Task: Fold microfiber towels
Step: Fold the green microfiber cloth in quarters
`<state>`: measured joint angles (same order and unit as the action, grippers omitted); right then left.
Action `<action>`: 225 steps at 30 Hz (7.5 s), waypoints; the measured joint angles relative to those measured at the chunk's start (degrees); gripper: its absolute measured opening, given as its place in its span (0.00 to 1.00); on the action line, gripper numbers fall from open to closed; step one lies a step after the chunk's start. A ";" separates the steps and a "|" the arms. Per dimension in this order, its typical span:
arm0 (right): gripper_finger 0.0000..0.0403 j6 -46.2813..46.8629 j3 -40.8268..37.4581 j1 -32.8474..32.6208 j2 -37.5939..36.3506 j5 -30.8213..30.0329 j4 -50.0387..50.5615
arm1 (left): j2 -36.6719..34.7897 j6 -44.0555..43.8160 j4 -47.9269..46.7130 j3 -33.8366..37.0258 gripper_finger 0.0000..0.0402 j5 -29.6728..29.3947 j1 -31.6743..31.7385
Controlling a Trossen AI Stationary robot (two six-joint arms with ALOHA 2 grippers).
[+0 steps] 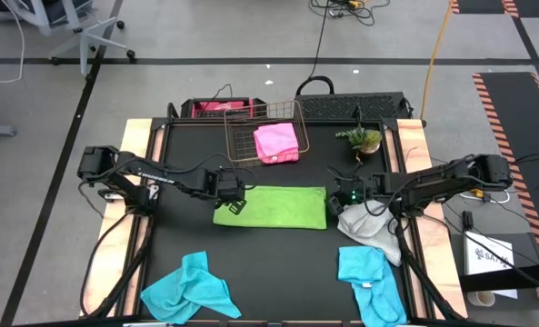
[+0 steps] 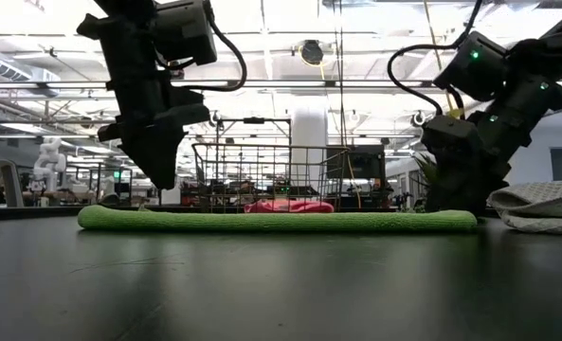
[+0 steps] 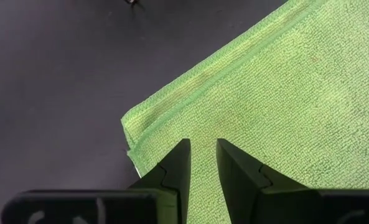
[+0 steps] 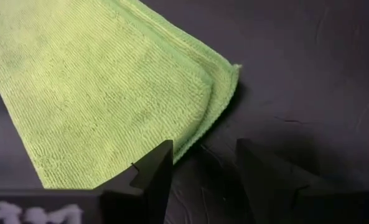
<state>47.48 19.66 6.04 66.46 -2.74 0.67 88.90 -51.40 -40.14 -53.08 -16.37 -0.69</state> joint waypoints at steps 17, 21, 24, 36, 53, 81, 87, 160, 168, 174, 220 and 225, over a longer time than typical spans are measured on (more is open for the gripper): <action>0.42 1.48 0.00 -0.33 1.37 -0.05 -3.05 | -0.02 -1.29 0.11 -0.02 0.20 0.01 -0.22; 0.42 2.40 0.09 -1.29 4.95 -0.52 -6.44 | -0.02 -1.30 0.08 -0.02 0.20 0.00 -0.24; 0.42 2.37 0.09 -1.33 7.91 -0.34 -12.22 | -0.02 -1.33 0.11 -0.02 0.20 0.01 -0.24; 0.35 4.77 0.15 -1.29 11.98 3.31 -17.32 | -0.02 -2.96 0.11 -0.02 0.20 3.22 -1.50; 0.03 4.47 0.04 -1.38 11.62 6.68 -16.04 | 6.11 -12.29 2.56 -0.07 0.20 5.80 -13.70; 0.01 2.55 -0.02 0.48 -6.09 5.75 4.29 | 9.76 -8.79 20.80 0.00 0.20 6.29 -15.22; 0.01 2.61 -0.02 0.48 -5.65 5.63 4.57 | 9.75 -8.65 21.80 0.00 0.20 3.98 -15.21; 0.00 3.74 55.71 -4.63 47.87 16.35 -14.86 | -8.41 -4.54 -8.24 -0.02 0.20 -2.68 -13.70; 0.13 0.27 55.69 -4.55 47.82 16.04 -14.73 | -8.41 -5.06 -8.24 -0.02 0.20 -2.37 -13.70; 0.29 -0.63 55.65 -4.55 47.82 15.98 -17.10 | -8.41 -5.65 -8.24 -0.02 0.20 -2.13 -13.70; 0.00 -19.71 55.56 -8.02 45.31 17.77 9.38 | -8.37 -10.80 2.89 -0.02 0.20 -8.72 -10.10; 0.00 -19.54 55.56 -8.04 45.31 17.81 9.44 | -6.72 -6.66 8.13 -0.03 0.20 -9.03 -8.59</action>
<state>27.94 75.22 -2.00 111.77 15.07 10.11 82.19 -58.06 -32.01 -53.11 -25.40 -9.28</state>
